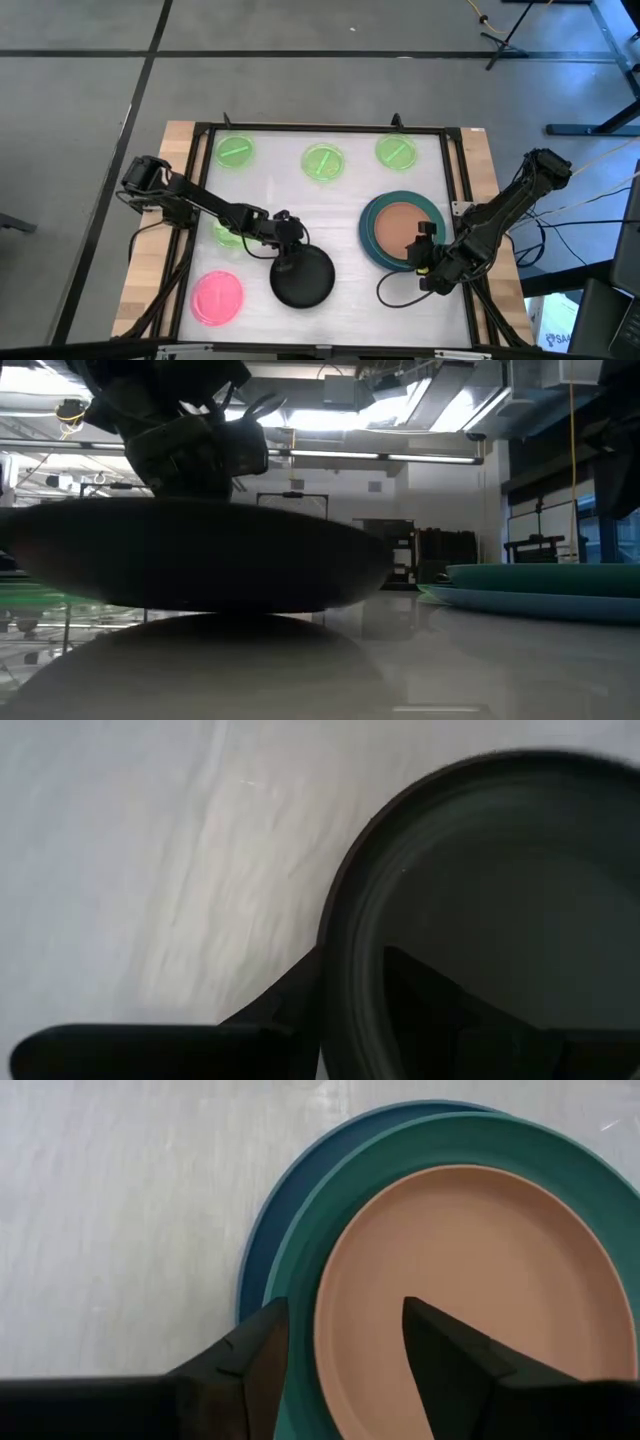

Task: Stack plastic plates
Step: Stack the black plate into the orange plate

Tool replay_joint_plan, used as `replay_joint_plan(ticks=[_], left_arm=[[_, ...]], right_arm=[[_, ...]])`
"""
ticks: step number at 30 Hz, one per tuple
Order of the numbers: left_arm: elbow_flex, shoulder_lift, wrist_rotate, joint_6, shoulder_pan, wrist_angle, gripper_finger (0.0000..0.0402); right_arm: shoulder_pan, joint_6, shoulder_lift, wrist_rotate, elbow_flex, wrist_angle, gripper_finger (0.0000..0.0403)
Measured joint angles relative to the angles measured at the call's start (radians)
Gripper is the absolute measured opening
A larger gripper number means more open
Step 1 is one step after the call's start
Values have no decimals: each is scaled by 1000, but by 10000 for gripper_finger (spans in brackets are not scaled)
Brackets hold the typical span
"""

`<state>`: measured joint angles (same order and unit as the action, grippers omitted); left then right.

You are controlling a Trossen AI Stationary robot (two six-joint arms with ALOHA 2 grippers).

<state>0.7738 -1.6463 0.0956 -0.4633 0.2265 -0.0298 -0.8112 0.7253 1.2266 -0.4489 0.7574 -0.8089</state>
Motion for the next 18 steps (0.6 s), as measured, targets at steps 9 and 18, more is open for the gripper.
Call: replay_joint_plan(ticks=[9, 18], left_arm=[[0, 5, 15, 1, 0, -4, 96], [0, 5, 17, -22, -32, -3, 96]], right_arm=[[0, -1, 0, -12, 0, 0, 186], [0, -31, 0, -40, 0, 0, 186]])
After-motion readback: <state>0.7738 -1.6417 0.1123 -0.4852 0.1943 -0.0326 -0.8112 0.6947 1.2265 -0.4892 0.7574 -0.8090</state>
